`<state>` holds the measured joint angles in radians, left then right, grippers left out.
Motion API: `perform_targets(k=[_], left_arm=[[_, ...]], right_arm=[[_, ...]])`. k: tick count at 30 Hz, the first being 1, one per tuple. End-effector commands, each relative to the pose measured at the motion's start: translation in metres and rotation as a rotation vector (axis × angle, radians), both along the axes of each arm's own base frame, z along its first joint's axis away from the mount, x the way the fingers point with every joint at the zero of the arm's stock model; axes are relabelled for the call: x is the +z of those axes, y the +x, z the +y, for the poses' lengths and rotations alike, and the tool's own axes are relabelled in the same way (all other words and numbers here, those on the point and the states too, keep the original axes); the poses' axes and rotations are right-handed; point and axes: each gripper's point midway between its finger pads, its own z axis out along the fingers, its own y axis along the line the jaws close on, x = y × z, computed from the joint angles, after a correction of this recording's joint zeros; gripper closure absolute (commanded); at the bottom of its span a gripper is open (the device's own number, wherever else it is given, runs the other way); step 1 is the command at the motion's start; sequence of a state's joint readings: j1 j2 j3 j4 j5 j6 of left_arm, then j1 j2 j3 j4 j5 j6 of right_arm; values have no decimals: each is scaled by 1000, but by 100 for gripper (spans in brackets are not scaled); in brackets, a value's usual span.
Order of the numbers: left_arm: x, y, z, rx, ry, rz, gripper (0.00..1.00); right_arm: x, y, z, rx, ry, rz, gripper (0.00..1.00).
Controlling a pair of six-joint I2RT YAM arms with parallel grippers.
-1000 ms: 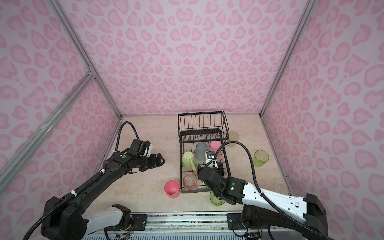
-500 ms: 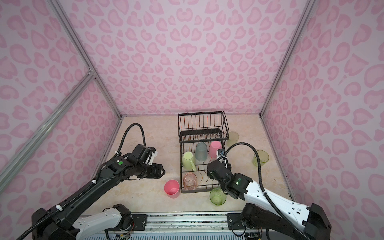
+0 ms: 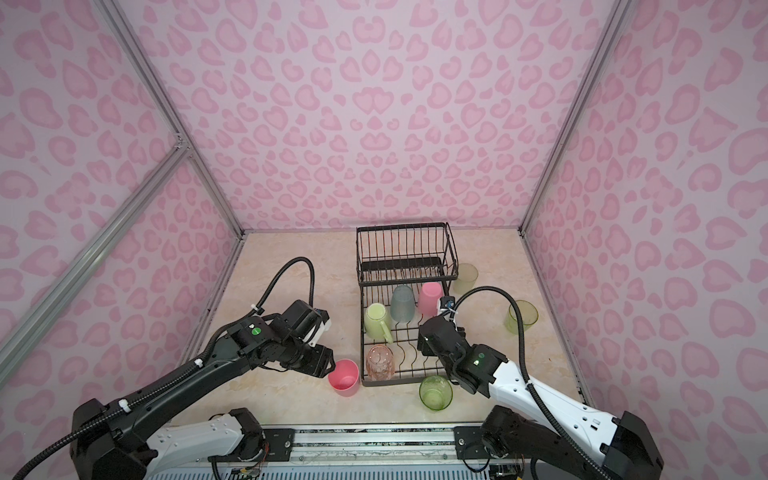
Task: Load the cups into the dish rack
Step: 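Close the left gripper on the rim of the solid pink cup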
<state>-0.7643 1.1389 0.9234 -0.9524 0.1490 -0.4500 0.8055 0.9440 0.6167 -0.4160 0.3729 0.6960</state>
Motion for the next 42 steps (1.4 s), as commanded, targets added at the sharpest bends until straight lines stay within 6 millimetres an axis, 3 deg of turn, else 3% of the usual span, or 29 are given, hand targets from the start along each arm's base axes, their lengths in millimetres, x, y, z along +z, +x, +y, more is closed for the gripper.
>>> perform_targets(k=[1,5,14,22,36,42], left_arm=[[-4,1,-5,-4,10,-5,34],[-16,-1,-10,-12,50,0,39],[-26,6,-21,31,94,-37,63],[-34,10,-19,32,134,-45,78],[-31,18,-7,11,203,-103,95],[-12,28,7,9,226,-167,97]], right_arm=[[0,1,-1,1,-5,1,26],[1,2,1,4,5,-2,26],[-8,4,3,7,-20,19,28],[-9,4,2,9,-22,11,29],[-6,6,1,5,-37,4,29],[-4,6,2,17,-40,1,26]])
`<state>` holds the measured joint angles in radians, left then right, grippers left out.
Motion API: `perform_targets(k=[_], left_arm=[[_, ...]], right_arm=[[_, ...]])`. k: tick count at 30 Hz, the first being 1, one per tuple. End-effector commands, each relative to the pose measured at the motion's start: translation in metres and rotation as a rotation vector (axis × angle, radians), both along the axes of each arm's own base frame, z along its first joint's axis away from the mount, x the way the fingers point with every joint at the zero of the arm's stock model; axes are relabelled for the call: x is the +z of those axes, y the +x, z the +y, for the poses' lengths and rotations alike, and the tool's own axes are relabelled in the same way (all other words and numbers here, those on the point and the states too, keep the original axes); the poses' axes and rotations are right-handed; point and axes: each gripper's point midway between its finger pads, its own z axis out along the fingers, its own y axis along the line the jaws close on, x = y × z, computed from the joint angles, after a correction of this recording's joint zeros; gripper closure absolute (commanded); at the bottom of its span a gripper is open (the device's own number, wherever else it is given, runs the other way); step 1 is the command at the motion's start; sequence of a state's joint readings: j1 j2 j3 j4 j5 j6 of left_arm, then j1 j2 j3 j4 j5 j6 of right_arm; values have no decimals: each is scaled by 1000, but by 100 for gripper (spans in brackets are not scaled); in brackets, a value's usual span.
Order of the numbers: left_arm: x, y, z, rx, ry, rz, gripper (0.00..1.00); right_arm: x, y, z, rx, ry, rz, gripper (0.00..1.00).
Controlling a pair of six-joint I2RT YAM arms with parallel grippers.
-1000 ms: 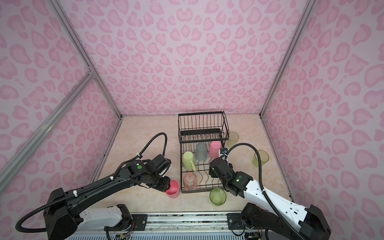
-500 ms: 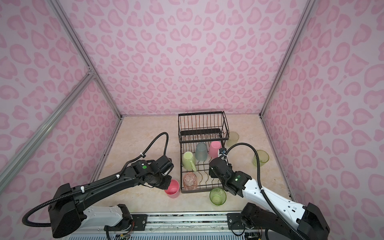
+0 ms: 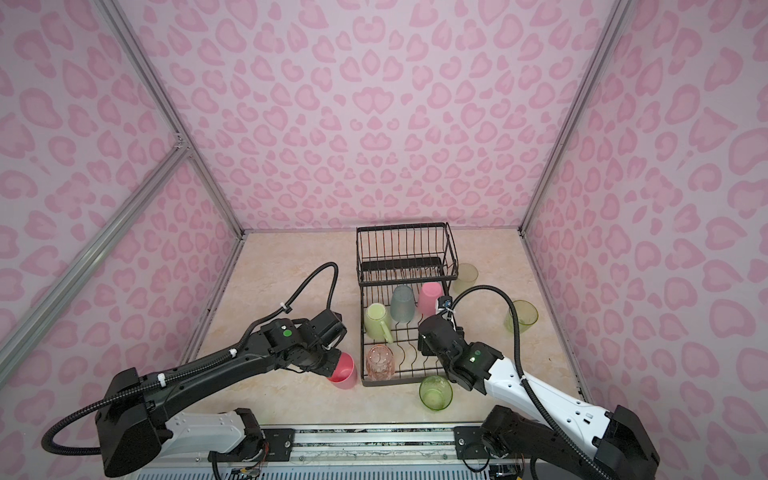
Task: Load the cups into the dish rack
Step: 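Close the left gripper on the rim of the solid pink cup, then lift the pink cup with the left gripper while the right gripper rises from the rack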
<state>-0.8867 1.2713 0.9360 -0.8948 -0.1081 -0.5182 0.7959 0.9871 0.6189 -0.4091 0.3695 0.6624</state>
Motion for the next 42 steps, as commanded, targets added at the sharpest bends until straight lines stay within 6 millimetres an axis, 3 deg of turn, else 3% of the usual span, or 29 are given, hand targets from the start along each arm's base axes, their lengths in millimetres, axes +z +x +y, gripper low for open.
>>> perform_targets(k=[1,14,21,29,35,42], left_arm=[[15,8,14,-2,18,-47,97],[56,35,41,116,-84,-118,97],[79,58,52,189,-152,-178,97],[106,79,49,218,-265,-216,97],[130,91,46,234,-395,-237,97],[172,109,39,235,-595,-282,97]], right_arm=[[7,4,3,6,9,-22,26],[13,2,8,16,19,-28,23],[25,-3,23,52,6,-46,21],[66,-9,61,143,40,-89,18],[113,-15,84,203,101,-157,17],[157,-3,101,236,224,-226,15]])
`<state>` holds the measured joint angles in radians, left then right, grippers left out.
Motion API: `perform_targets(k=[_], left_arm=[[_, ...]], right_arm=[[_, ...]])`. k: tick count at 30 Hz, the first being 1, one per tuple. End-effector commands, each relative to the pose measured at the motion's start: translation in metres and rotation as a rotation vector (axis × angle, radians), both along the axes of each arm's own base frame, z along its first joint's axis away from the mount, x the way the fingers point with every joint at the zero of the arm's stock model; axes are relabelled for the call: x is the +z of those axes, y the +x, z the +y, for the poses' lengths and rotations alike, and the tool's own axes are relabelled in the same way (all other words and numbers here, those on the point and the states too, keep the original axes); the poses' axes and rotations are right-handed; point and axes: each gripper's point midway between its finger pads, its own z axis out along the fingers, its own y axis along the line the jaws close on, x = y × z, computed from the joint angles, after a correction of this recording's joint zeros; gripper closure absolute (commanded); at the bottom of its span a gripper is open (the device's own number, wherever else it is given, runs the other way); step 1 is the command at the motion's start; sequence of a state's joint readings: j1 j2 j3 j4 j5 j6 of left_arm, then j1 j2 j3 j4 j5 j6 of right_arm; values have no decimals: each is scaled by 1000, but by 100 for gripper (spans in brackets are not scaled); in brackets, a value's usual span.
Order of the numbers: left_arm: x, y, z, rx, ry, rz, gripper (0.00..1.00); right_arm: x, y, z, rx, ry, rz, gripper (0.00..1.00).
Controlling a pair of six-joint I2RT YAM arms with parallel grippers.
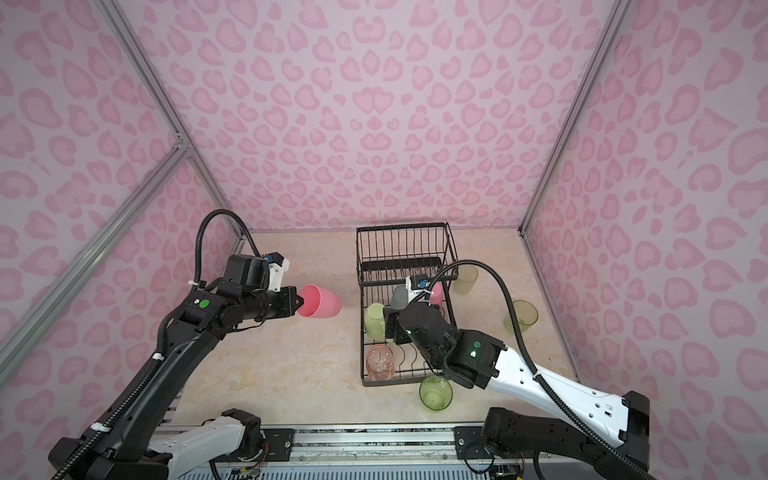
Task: Load the cups into the dish rack
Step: 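Lift the pink cup with the left gripper while the right gripper rises from the rack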
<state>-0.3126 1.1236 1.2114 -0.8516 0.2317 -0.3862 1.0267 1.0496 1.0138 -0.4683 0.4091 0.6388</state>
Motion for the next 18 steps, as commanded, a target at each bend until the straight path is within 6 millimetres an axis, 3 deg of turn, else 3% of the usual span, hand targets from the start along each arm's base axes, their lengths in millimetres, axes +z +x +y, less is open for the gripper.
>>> perform_targets(k=[1,8,18], left_arm=[[32,9,-18,-55,-146,-71,97],[68,13,-25,-92,-300,-125,97],[113,14,-29,-142,-434,-223,96]], right_arm=[[22,8,12,33,61,-31,15],[55,25,36,90,204,-43,16],[72,42,50,91,249,-29,16]])
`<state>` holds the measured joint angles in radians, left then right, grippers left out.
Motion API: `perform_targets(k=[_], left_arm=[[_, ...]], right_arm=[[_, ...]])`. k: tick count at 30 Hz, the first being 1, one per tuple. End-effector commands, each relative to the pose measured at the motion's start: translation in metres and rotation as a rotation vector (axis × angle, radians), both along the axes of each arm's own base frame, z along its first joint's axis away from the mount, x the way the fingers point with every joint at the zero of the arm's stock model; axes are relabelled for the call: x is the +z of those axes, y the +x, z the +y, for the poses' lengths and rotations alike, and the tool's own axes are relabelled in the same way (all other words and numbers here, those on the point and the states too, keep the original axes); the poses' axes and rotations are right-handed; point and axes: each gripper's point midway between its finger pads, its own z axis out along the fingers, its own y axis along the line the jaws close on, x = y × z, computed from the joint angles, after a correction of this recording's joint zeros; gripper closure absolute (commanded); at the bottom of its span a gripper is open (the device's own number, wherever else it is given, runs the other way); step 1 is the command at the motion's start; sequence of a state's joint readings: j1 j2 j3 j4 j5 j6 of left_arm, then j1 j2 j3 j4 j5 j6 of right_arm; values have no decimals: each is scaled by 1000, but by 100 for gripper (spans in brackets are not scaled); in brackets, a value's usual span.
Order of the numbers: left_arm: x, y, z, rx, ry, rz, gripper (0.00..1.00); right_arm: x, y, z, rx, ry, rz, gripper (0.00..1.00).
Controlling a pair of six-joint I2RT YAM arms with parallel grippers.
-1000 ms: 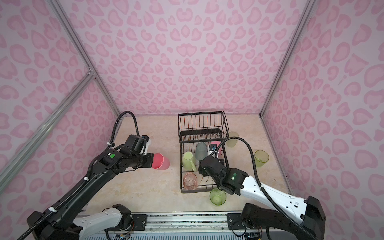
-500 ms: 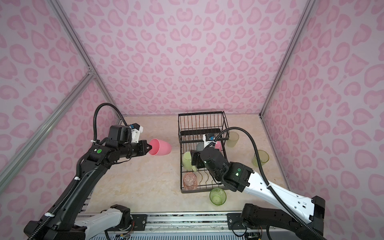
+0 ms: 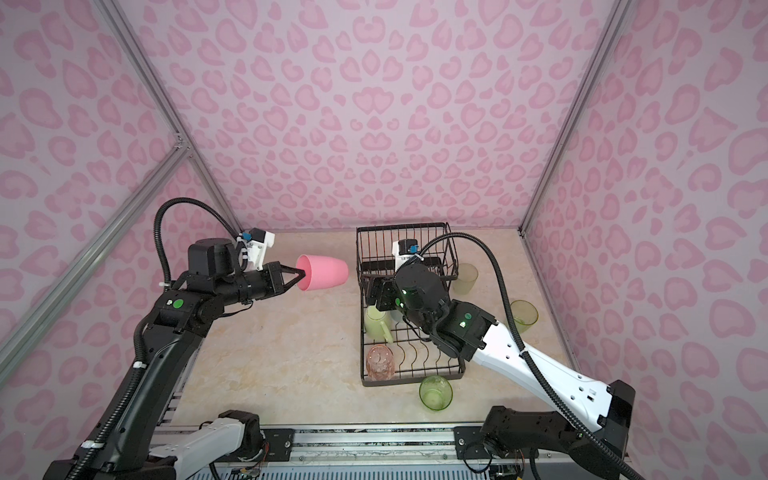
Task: Load the cups into the dish rack
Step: 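Lift the pink cup with the left gripper while the right gripper rises from the rack, then close the right gripper on the pink cup's base beside the left gripper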
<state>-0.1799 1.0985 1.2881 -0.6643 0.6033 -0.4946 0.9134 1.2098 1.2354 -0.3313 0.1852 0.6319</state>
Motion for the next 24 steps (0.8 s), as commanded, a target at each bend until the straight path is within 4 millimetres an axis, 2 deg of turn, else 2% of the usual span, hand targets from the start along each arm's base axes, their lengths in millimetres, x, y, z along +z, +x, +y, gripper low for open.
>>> perform_targets(k=[1,16,24], left_arm=[[28,3,-10,-52,-83,-80,96],[65,42,-24,-76,-208,-207,96],[78,62,-27,-72,-260,-300,95]], right_arm=[[6,6,2,-6,53,10,16],[38,61,-25,-60,457,151,16],[46,88,-27,-101,680,240,18]])
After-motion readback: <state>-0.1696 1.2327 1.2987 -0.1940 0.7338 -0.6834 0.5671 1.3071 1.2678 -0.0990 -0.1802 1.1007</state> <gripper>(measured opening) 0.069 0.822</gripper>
